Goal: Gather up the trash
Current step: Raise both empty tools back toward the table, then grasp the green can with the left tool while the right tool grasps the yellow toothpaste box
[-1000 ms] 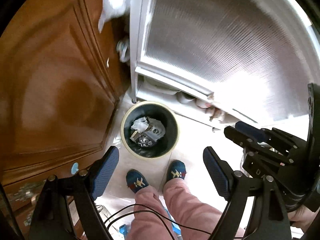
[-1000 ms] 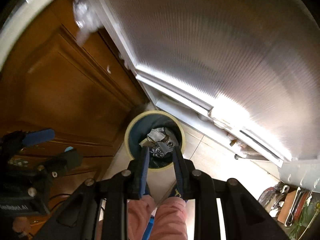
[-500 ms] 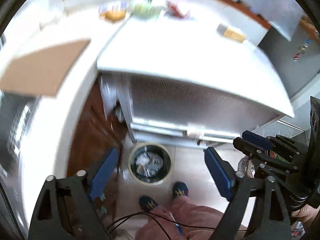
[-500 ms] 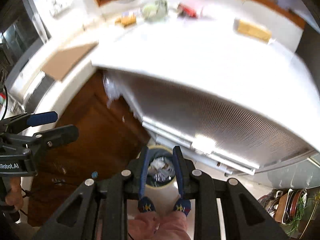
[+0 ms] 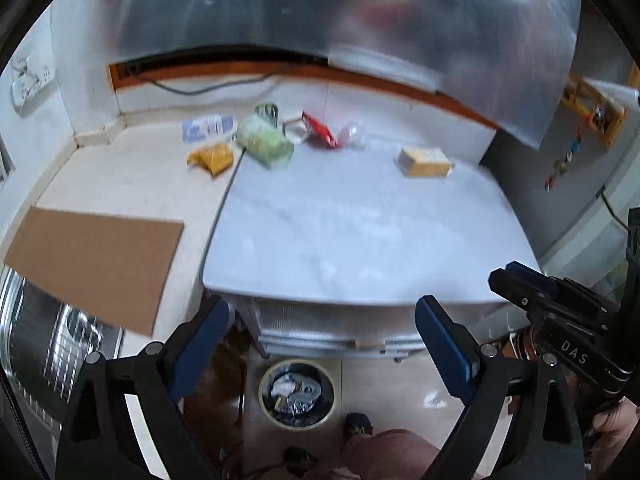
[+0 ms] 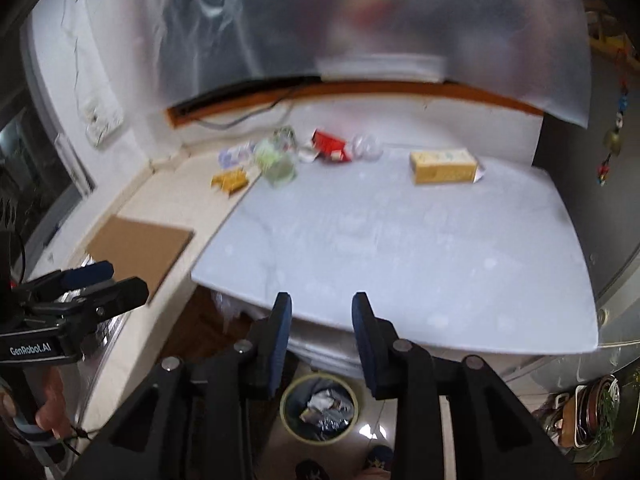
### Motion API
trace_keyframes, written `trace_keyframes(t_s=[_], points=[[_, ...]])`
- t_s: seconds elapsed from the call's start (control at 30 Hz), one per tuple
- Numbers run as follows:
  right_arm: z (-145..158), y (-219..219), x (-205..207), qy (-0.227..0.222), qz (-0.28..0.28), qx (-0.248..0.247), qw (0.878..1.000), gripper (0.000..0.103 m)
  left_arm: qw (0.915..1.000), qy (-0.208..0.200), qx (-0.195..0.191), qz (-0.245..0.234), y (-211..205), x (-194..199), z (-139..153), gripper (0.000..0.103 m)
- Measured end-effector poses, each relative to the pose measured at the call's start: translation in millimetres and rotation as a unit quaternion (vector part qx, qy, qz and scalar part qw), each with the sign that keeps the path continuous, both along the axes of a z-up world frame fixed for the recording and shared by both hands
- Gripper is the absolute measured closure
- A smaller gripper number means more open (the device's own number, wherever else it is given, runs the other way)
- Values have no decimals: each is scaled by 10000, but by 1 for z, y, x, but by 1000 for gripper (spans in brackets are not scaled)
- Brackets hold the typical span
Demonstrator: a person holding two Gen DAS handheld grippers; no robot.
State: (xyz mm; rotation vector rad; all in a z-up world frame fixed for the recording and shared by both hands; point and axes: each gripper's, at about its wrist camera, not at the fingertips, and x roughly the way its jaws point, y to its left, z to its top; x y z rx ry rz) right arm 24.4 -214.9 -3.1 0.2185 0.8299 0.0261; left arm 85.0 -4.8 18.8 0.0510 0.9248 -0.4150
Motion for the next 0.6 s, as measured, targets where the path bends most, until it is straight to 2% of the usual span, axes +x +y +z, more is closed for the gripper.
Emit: trace_keyframes(t_s=[0.07,0.2,0.27,0.3,0.6], points=[[7,-8,12,-6,-125,53,9999,64,9999,-89,-26,79,-3,14,11,10],[14,-35,42,75,-360,373,9986,62,9995,-150,-98,247,-9,40,24,8],[11,-50,62,174,-494,508,9973,50,9991,-185,-106,375,-14,58,27,4],[10,-58,72,222,-552,548,9967,47,9987,-201,-106,450,-16,67,27,3],[-12,-109,169,465,-870,713,9926,40,9931,-11,-106,1170,-39,170,4,3]])
